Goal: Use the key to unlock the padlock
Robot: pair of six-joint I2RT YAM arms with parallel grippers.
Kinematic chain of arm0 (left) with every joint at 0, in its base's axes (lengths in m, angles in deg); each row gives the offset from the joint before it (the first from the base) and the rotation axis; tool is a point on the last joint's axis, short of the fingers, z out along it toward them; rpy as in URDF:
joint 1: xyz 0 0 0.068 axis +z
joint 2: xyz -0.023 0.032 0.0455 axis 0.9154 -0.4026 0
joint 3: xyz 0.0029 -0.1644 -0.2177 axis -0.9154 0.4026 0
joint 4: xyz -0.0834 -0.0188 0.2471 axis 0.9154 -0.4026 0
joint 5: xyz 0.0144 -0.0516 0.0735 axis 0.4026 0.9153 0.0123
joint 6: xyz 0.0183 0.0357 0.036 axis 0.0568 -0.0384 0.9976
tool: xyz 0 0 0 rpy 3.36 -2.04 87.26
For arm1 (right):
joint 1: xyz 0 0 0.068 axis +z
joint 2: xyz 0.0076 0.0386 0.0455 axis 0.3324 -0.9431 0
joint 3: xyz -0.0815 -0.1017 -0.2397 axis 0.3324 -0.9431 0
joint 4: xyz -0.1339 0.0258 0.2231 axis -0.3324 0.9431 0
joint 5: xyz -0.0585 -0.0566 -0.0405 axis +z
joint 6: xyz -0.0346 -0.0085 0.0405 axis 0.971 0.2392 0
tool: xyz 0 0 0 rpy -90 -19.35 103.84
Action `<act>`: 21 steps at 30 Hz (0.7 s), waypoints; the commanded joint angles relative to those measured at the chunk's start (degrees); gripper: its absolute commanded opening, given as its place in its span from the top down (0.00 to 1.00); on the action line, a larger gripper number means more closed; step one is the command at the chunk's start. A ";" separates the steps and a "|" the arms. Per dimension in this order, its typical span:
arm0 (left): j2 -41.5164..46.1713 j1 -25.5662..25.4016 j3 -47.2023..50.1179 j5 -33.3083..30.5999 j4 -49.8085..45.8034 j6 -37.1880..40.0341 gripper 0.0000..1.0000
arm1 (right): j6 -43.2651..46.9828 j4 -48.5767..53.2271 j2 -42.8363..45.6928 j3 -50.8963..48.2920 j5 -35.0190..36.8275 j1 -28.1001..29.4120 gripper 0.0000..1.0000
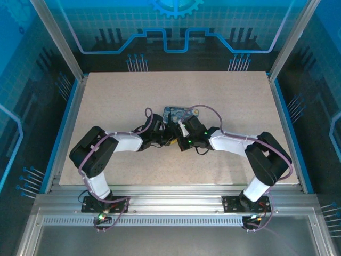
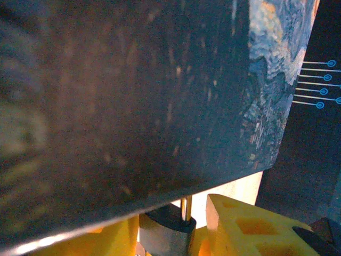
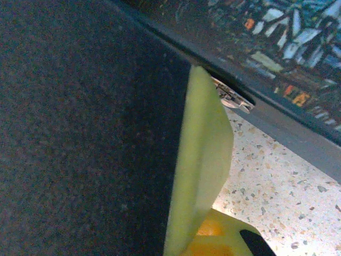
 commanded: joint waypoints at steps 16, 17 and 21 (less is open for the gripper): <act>7.01 4.86 4.36 -2.05 -2.62 3.86 0.57 | 2.02 -1.31 -2.87 0.11 -4.02 -0.77 1.00; 7.32 5.17 4.40 -2.16 -3.12 4.21 0.57 | 2.22 -1.15 -2.83 0.03 -4.39 -0.97 1.00; 8.22 6.31 4.45 -2.86 -3.94 5.21 0.57 | 3.29 0.55 -2.90 0.20 -4.80 -1.16 1.00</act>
